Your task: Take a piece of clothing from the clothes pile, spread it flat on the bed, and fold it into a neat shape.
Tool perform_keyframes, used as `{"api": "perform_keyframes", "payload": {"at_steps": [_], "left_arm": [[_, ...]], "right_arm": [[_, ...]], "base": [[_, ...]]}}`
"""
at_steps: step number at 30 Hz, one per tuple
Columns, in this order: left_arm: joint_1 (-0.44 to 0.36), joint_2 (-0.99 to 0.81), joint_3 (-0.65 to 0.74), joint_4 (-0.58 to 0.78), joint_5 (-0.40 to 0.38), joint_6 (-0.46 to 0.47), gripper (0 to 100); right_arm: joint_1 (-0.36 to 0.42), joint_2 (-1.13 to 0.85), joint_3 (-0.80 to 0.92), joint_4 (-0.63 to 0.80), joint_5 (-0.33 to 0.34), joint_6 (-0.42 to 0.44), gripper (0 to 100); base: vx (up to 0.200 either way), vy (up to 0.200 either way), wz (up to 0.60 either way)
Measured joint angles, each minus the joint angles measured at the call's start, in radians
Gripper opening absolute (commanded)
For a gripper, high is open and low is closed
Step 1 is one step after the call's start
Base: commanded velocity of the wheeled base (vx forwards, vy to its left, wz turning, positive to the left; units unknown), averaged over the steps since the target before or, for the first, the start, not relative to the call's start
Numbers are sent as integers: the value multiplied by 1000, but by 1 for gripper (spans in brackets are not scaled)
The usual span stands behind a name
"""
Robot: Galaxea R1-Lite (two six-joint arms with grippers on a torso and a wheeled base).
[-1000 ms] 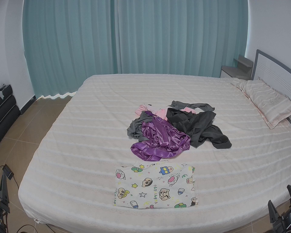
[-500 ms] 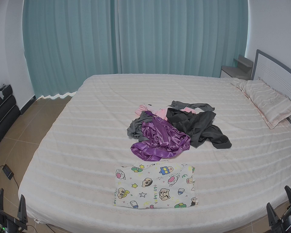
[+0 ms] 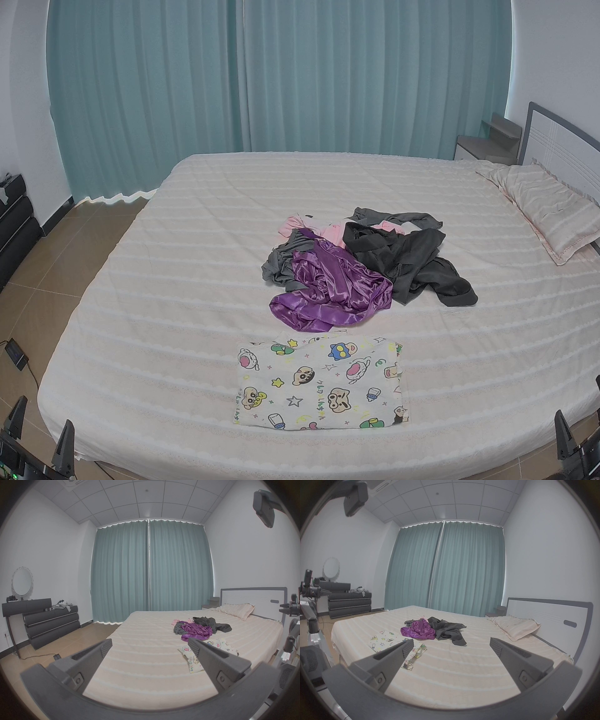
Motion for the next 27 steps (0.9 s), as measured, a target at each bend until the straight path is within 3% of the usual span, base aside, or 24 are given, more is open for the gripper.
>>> {"api": "perform_keyframes", "payload": {"at_steps": [3,7,10,14,16,20,24,27], "left_arm": [[0,0,0,9,17,-9,100],[0,0,0,16,27,-16,100],[0,0,0,20,32,-19,100],[0,0,0,21,32,-19,100],[0,0,0,21,31,-18,100],[0,0,0,20,30,-17,100],[0,1,0,19,30,-17,100],[0,1,0,19,30,-16,100]], "right_arm": [[0,0,2,14,5,11,100],[0,0,-9,62,16,130,100],[0,0,-17,74,14,171,100],[-1,1,-23,78,3,153,100],[-1,1,-21,56,-20,92,100],[-1,1,-6,-20,-14,49,100],[-1,1,-5,-16,29,107,100],[0,1,-13,67,57,148,100]], "base": [[0,0,0],[0,0,0],[0,0,0],[0,0,0],[0,0,0],[0,0,0],[0,0,0],[0,0,0]]}}
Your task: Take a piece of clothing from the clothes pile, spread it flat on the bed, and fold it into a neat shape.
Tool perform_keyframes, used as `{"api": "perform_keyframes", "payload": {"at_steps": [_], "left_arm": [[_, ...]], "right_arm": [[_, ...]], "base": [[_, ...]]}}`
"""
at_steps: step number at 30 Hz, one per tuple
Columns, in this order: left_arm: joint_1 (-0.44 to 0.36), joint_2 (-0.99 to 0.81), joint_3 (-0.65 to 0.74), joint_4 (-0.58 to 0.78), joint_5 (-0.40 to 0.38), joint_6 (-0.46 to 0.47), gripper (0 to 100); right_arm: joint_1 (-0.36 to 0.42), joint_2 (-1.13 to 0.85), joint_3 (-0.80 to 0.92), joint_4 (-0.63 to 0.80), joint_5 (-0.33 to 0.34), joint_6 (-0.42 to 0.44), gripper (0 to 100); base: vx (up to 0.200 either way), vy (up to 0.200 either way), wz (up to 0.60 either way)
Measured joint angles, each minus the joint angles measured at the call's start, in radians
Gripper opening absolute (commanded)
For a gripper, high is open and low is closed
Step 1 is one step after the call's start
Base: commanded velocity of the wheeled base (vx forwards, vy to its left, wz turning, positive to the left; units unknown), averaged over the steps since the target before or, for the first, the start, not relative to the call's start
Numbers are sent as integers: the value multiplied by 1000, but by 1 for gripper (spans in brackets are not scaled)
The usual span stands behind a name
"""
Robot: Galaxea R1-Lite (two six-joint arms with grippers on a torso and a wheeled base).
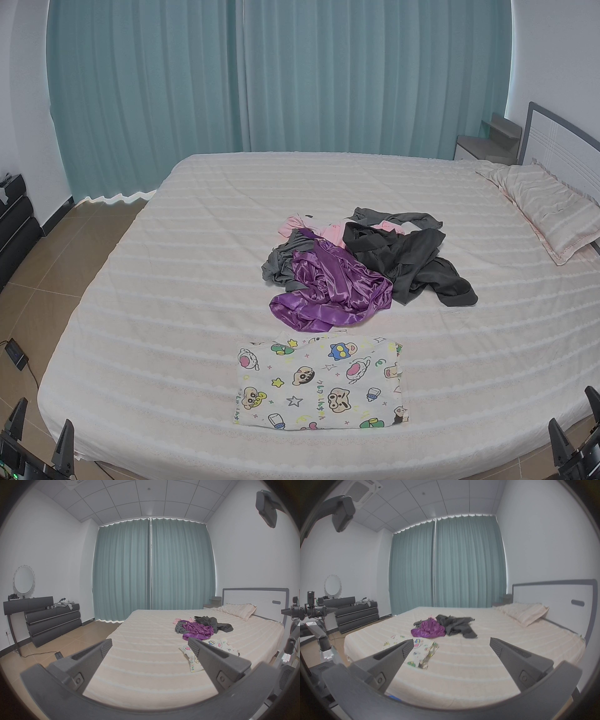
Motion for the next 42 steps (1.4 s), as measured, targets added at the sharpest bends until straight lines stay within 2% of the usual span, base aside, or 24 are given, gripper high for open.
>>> {"api": "perform_keyframes", "payload": {"at_steps": [15,22,30,42], "left_arm": [[0,1,0,0,0,0,100],[0,2,0,0,0,0,100],[0,3,0,0,0,0,100],[0,4,0,0,0,0,100]], "right_arm": [[-1,1,-10,11,33,15,100],[-1,1,-12,12,52,-35,100],[-1,1,-13,19,57,6,100],[-1,3,-13,12,54,14,100]], "base": [[0,0,0],[0,0,0],[0,0,0],[0,0,0]]}}
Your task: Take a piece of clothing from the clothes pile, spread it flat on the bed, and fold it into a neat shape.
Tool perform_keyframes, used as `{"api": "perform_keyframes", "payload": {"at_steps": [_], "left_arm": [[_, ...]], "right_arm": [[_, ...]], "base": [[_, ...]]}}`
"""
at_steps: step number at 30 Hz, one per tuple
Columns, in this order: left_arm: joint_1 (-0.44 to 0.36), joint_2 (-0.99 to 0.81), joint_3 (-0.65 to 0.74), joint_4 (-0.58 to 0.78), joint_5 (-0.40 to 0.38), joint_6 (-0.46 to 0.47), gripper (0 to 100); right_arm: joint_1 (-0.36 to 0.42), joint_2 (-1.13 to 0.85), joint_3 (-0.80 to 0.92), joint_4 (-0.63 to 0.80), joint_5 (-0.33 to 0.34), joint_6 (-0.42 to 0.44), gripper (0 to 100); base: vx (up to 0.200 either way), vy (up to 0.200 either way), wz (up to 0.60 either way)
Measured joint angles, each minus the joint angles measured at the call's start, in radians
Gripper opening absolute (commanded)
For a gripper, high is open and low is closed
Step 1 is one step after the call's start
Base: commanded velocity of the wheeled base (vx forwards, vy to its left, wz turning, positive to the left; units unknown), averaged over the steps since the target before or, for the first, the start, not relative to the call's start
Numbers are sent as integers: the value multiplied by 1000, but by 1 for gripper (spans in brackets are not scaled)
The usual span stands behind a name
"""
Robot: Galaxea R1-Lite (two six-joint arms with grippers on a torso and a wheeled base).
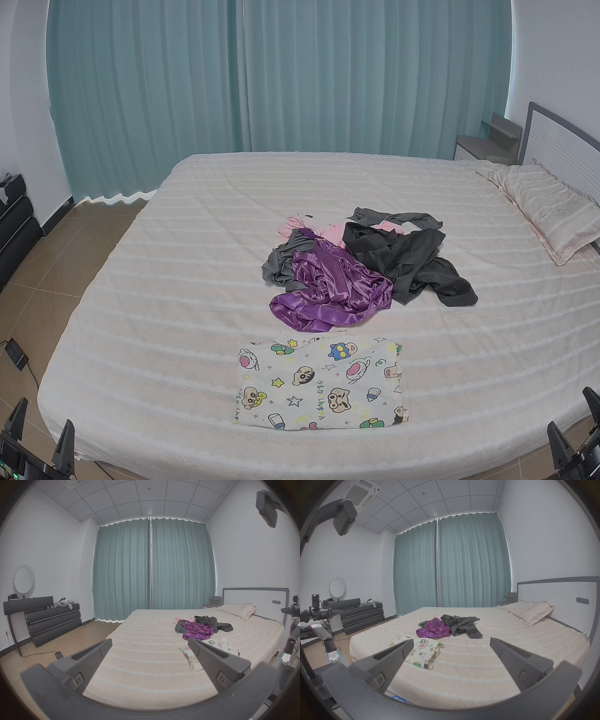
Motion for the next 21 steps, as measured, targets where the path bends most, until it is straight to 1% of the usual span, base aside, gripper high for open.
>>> {"api": "perform_keyframes", "payload": {"at_steps": [21], "left_arm": [[0,1,0,0,0,0,100]], "right_arm": [[0,0,1,-2,0,4,100]], "base": [[0,0,0]]}}
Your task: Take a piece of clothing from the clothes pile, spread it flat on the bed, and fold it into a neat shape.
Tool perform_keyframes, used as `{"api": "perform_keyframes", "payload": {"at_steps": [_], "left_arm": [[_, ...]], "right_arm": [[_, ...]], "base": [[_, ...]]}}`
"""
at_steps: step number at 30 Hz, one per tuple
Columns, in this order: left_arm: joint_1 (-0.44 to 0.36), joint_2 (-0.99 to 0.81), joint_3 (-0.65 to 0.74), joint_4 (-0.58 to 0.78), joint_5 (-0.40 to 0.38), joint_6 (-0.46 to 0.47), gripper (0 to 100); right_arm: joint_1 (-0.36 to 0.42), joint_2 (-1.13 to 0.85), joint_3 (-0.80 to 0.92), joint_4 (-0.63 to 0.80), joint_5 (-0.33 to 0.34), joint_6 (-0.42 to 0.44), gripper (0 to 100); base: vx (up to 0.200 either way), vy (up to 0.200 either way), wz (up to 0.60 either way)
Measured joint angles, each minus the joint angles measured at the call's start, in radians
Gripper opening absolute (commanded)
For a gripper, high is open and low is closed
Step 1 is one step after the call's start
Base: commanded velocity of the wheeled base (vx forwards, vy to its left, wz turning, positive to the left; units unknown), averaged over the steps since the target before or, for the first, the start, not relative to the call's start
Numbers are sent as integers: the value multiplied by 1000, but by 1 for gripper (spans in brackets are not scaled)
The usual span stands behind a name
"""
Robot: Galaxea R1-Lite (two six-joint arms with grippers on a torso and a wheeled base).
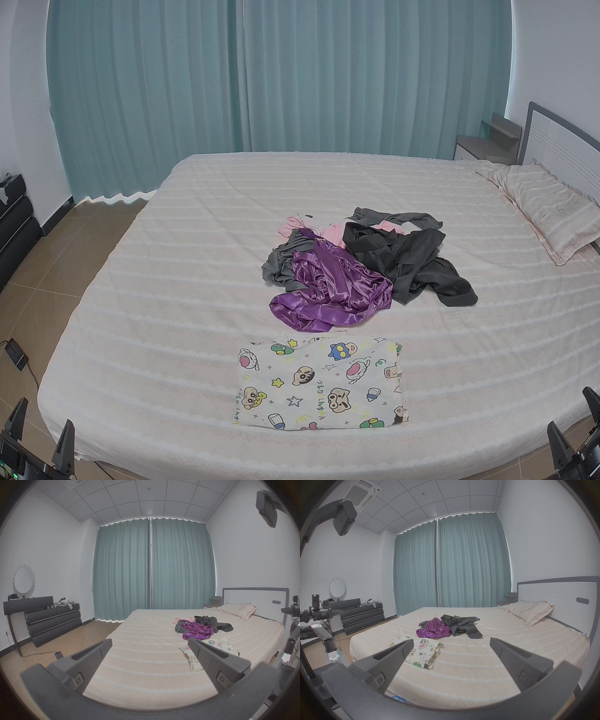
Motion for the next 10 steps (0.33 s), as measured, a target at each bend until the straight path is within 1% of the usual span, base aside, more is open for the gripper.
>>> {"api": "perform_keyframes", "payload": {"at_steps": [10], "left_arm": [[-1,0,0,0,0,0,100]], "right_arm": [[0,1,0,0,4,2,100]], "base": [[0,0,0]]}}
